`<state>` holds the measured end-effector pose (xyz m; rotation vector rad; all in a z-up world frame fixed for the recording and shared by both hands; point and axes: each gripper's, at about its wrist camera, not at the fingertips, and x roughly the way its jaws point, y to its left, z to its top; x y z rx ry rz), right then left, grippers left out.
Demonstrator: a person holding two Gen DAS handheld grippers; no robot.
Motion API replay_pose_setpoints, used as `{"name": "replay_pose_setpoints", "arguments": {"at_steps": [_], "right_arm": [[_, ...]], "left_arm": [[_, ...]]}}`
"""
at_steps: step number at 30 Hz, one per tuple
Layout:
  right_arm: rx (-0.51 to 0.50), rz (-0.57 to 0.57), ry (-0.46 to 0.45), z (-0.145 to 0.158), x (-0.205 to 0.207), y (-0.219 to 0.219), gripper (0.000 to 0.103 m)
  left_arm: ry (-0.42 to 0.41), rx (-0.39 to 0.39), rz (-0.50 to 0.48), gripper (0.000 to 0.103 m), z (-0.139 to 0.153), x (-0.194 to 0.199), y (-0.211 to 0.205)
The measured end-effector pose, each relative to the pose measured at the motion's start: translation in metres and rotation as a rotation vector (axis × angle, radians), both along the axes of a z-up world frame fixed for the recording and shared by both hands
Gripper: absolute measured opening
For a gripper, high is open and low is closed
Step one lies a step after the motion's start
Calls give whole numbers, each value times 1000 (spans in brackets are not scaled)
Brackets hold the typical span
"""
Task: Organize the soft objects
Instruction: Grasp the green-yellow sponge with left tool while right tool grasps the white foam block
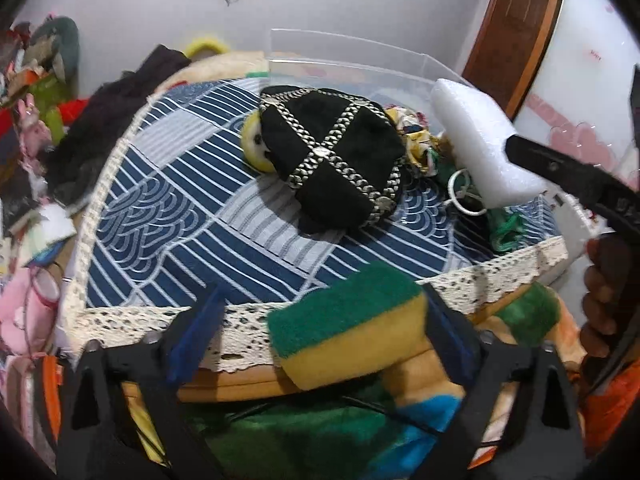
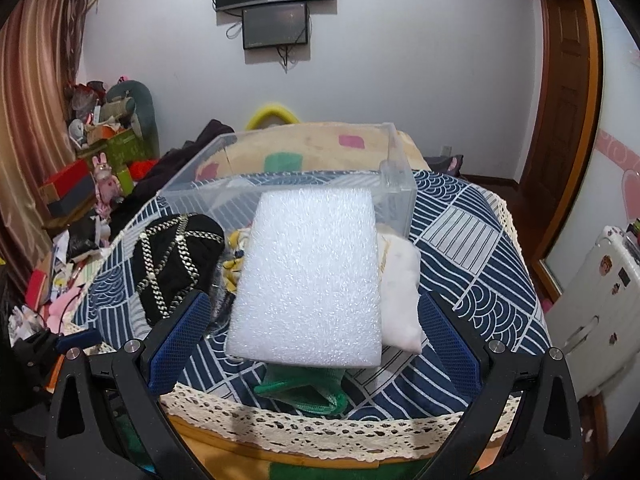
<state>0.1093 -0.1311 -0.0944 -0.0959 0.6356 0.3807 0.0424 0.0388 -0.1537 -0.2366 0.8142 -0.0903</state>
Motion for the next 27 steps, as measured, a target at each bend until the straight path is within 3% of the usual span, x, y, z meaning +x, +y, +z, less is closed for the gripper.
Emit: {"name": "replay_pose_setpoints", "arguments": {"at_steps": [4,10,11,15,19,23,27], "right_arm": [[1,-7,26,-4,7,1,103],[-7,-6,42,-11,13,5,102],[-15,-8,35,-11,12,5,101],[-31,0,23,-9,10,6,79],[-21,8,32,-11,11,2,79],[-8,9,6,-4,6,-2,79],[9,22,-21,4,-1,-6,79]], "left_arm": [[-19,-6,-40,69,4,-2,-4],[-32,-5,-50,56,11,-5,-6],[-35,-8,-50,47,13,-4,-5],[-53,3,-50,40,23,-6,-5],[-65,32,-36,43,28,-9,-6],[-23,79,14,83,17,-7,-7],[40,40,-14,86,-1,-1,-6]]}}
